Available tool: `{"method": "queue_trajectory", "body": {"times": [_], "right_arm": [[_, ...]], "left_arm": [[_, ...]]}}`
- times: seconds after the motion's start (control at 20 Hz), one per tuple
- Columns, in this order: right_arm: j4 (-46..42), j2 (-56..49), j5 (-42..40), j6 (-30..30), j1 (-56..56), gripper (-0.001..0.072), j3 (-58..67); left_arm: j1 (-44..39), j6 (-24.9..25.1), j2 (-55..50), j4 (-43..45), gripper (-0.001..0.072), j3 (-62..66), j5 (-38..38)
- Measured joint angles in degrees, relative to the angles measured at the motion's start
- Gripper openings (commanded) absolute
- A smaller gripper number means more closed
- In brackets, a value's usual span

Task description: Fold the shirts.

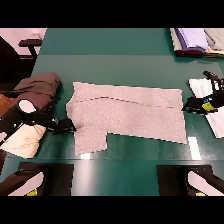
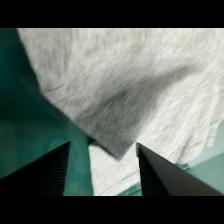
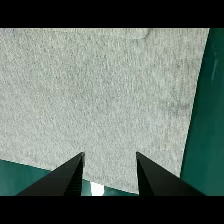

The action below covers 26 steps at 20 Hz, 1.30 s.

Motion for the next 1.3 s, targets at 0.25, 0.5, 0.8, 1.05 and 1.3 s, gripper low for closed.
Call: {"method": "queue_trajectory", "body": {"times": [0.25,0.5,0.8,1.05,1.3], "right_arm": [[0.92,0.79,-0.28,-0.11,-0.07,0.0379,-0.9],[0.22,2.62,2.01,-0.87,-2.49,0.0392,-5.31],[-2.27,5.97,2.23,-3.08,-19.78,0.0441,-19.69],[3.82,2.08,-1.22,-6.54,-26.56,0.0315,-26.14],[6.78,-3.1,-3.8,-7.5,-18.73,0.0043,-24.09]], "left_arm": [[-0.04,2.84,0.57,-6.4,0.0023,-2.64,4.07],[-0.04,5.4,1.16,-7.72,0.0022,-2.25,2.89],[-0.04,6.43,4.81,-3.89,0.0022,-0.13,1.03],[-0.04,6.62,5.66,-2.73,0.0022,0.26,0.85],[-0.04,6.69,6.36,-0.72,0.0022,1.14,-0.35]]}}
